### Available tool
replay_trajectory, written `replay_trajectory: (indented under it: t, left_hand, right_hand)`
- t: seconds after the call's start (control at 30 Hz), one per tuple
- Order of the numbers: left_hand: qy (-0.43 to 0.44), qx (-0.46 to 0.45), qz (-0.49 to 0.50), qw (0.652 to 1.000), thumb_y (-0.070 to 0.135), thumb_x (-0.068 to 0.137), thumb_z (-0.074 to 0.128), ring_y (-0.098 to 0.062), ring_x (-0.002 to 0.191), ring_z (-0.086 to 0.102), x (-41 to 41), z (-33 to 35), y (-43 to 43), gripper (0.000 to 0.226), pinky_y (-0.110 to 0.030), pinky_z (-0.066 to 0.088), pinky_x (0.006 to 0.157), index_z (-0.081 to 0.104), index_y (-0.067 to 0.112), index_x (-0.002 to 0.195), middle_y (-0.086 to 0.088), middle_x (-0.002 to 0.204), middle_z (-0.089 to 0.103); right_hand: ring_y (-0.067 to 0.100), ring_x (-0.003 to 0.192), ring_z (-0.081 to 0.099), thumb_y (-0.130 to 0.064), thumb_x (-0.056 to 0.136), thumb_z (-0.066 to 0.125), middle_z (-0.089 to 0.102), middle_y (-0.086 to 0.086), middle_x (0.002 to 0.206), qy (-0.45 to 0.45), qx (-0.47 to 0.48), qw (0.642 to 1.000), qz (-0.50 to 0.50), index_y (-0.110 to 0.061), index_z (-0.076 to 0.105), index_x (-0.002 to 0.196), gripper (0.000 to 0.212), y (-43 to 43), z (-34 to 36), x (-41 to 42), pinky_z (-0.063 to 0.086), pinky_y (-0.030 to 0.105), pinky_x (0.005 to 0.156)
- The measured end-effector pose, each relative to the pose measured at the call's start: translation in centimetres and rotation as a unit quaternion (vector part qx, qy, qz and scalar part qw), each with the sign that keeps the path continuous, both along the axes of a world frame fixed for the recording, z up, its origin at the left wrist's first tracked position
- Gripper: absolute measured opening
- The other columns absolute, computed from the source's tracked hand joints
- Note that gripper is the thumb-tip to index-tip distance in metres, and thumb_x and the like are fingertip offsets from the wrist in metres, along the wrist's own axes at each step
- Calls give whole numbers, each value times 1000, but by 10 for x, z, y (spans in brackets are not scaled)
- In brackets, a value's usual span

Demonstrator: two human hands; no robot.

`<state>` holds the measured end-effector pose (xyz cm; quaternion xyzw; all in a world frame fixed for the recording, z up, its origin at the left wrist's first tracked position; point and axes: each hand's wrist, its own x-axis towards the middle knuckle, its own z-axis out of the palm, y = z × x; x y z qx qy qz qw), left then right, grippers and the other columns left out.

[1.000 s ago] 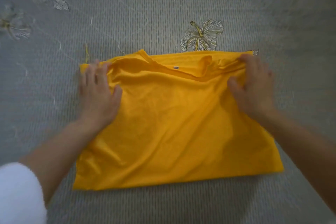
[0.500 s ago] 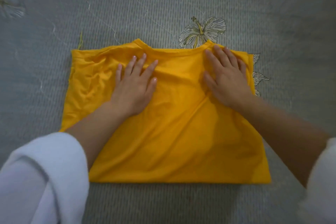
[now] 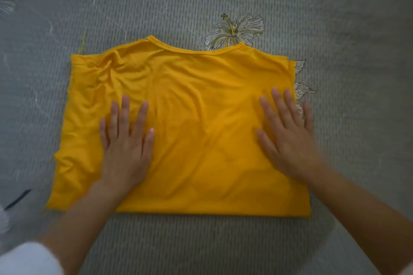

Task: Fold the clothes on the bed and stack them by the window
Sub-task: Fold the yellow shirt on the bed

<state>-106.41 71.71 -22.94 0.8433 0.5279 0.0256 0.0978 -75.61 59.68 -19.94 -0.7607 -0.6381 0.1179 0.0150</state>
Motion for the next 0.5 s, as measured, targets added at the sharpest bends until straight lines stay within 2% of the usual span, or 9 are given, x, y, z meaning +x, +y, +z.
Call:
replay_trajectory:
  t: [0.07,0.13,0.23,0.3,0.37,0.43,0.47,0.5]
  left_hand:
    - [3,-15,66,998,46,97,24,-28,147,4,-21,-2,-33,59,-45,-1,116,15,29,152,-11,160,9]
    - [3,-47,174,984,49,97,20,-29,147,4,-39,-1,-53,58,-49,0,115,14,32,152,-12,160,8]
    - [-5,-49,273,961,48,97,21,-34,146,6,-50,3,-64,58,-56,3,113,19,28,151,-13,160,8]
    - [-25,-45,339,939,47,98,25,-38,144,8,-54,7,-63,57,-59,6,111,19,27,151,-14,159,7]
    - [-68,-46,477,875,45,98,33,-39,141,11,-60,13,-57,59,-59,12,109,16,26,151,-17,157,8]
    - [-123,-49,581,803,36,97,42,-39,136,23,-67,23,-54,60,-53,21,107,18,21,150,-21,151,20]
    - [-148,-49,587,795,29,97,46,-37,132,31,-70,28,-54,58,-47,27,105,23,16,148,-22,147,28]
    - [-167,-50,572,802,22,96,48,-35,129,38,-74,32,-53,53,-41,31,102,30,11,145,-21,144,36]
  right_hand:
    - [24,149,1,-50,99,20,8,5,161,-7,-22,997,74,-23,14,153,61,-27,-2,-14,1,50,118]
    - [24,148,2,-51,98,18,11,5,161,-1,-53,996,77,-25,16,152,60,-49,-5,-22,2,50,118]
    - [21,148,3,-51,95,22,10,5,161,50,-39,997,-39,-23,18,152,64,-60,-3,-29,-1,47,118]
    - [26,144,15,-46,92,38,19,12,158,111,10,981,-158,-14,26,150,68,-63,0,-33,7,48,115]
    - [31,132,29,-39,86,55,32,19,145,168,56,944,-278,-8,33,144,68,-69,5,-37,23,48,107]
    - [33,118,40,-30,85,67,42,19,128,198,64,908,-364,-4,40,133,61,-77,10,-42,33,40,93]
    - [31,110,45,-27,84,70,46,16,120,211,49,894,-393,-4,44,128,56,-81,12,-44,36,35,87]
    - [25,97,50,-24,84,70,51,10,109,229,33,882,-411,-5,48,120,46,-83,14,-45,37,30,79]
